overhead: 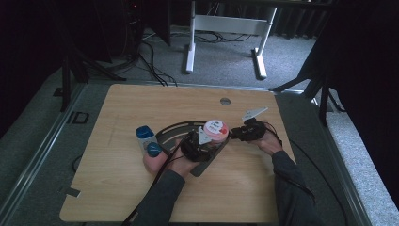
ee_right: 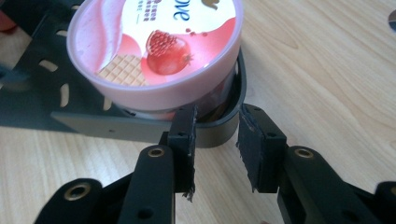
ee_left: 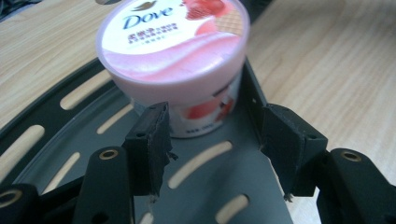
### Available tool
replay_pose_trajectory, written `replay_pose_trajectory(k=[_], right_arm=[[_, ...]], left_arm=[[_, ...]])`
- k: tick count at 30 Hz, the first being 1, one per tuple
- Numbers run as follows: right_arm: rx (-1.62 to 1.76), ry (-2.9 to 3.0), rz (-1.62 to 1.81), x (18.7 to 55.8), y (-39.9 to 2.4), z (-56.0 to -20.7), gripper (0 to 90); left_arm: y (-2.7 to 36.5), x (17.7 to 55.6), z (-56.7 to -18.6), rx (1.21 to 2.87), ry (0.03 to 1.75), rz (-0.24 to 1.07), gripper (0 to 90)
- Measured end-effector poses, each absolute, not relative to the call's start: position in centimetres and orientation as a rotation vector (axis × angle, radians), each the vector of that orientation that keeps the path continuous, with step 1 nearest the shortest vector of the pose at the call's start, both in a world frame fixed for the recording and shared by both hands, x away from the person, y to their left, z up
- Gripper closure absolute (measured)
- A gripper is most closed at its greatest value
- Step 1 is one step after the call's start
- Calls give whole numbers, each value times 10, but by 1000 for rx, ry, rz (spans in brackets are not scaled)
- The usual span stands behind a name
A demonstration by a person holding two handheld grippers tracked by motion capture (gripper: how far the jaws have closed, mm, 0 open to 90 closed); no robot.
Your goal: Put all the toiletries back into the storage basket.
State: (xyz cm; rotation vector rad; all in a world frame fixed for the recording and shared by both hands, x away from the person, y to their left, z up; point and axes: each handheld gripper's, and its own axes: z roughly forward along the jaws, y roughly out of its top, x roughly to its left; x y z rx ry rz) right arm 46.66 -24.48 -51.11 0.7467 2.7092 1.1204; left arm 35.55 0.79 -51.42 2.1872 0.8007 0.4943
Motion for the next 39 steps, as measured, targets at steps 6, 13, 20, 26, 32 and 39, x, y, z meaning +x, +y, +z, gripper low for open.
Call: replay_pose_trajectory(k=[6,13,20,26,32,39], right_arm=[[796,2692,1138,470,-244,-514,702],[777,2676,1144,464,-245,-512,695],[781,2652,1136,453,-247,-514,645],[798,2639,1126,445,-250,-521,616],[809,2621,1096,433,-250,-534,560],[832,2610,1086,425,-248,-546,526]], left_arm=[[16,341,-514,2194,773,462,440],[29,325,-511,2181,747,437,454],[42,317,-512,2178,775,423,477],[49,313,-513,2164,781,421,479],[59,306,-513,2162,779,418,479],[63,299,-511,2168,759,423,479]])
